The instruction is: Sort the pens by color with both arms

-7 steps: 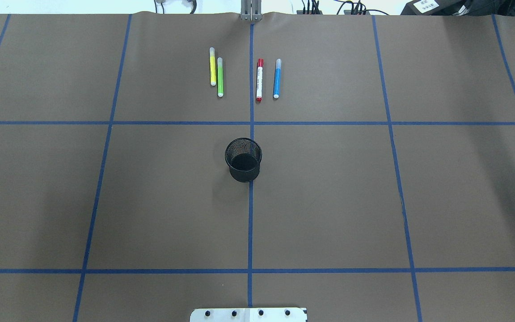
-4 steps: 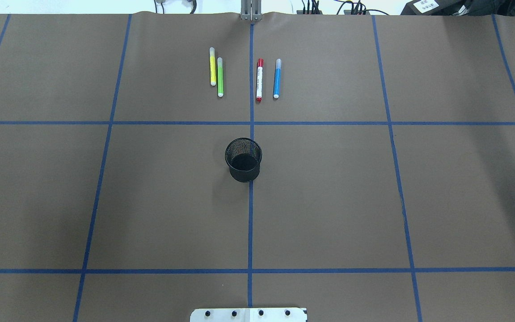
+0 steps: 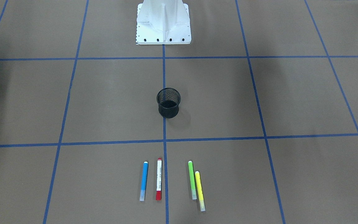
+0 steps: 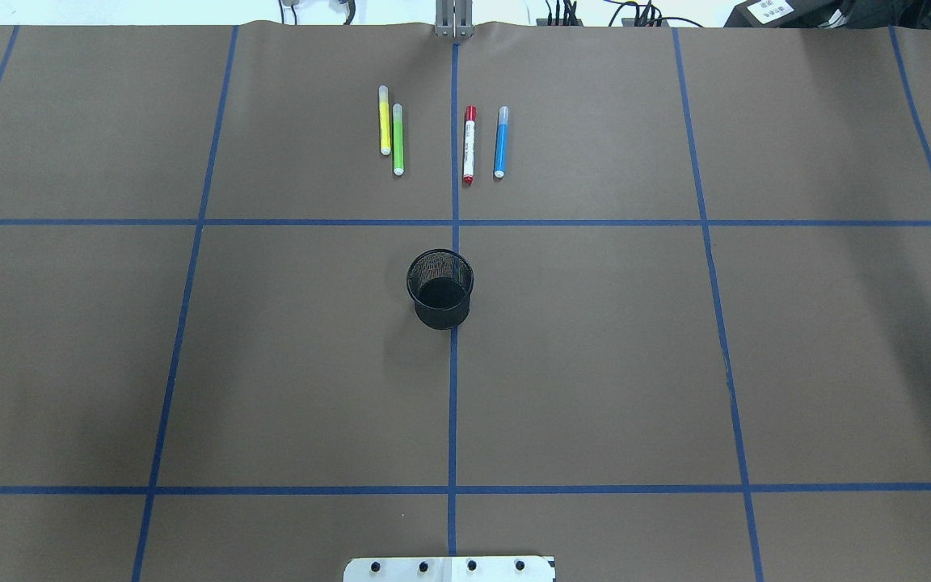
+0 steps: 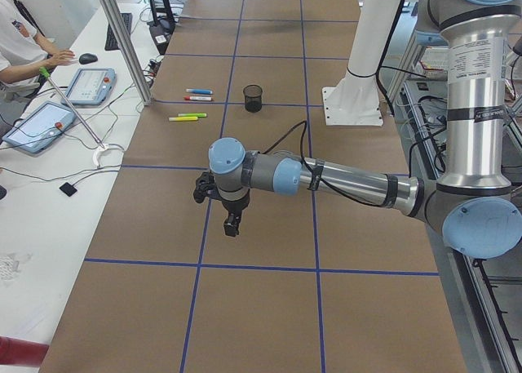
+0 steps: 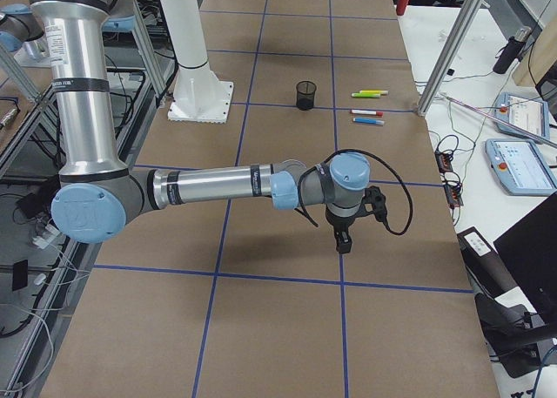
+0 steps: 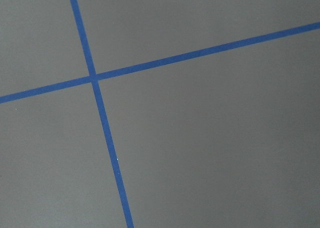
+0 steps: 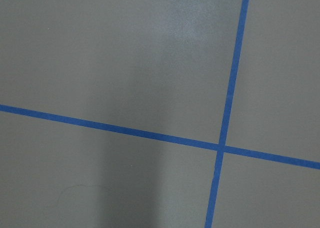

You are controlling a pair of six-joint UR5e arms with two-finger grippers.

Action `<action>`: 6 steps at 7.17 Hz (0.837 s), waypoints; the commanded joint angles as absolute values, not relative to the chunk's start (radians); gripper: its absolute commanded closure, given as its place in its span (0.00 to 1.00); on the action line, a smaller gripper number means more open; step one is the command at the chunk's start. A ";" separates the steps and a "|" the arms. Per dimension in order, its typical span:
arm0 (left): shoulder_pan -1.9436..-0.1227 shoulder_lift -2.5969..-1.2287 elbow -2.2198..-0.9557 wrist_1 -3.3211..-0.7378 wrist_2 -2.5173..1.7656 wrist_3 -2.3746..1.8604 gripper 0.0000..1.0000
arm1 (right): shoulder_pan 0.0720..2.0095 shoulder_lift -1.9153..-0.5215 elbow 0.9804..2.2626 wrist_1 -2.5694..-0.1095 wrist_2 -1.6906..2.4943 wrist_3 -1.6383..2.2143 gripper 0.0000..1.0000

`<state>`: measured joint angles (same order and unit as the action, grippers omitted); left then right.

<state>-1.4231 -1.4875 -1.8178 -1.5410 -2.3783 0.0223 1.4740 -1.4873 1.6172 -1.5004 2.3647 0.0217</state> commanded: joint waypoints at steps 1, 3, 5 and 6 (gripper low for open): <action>-1.443 -1.486 -1.772 -1.542 -2.381 0.116 0.00 | 1.465 -1.491 1.621 -1.500 2.350 0.025 0.01; -1.483 -1.493 -1.721 -1.543 -2.381 0.097 0.00 | 1.465 -1.514 1.626 -1.497 2.349 0.003 0.00; -1.508 -1.488 -1.733 -1.548 -2.382 0.086 0.00 | 1.466 -1.546 1.647 -1.494 2.349 -0.005 0.01; -1.508 -1.489 -1.732 -1.548 -2.382 0.075 0.00 | 1.466 -1.564 1.666 -1.494 2.347 0.001 0.01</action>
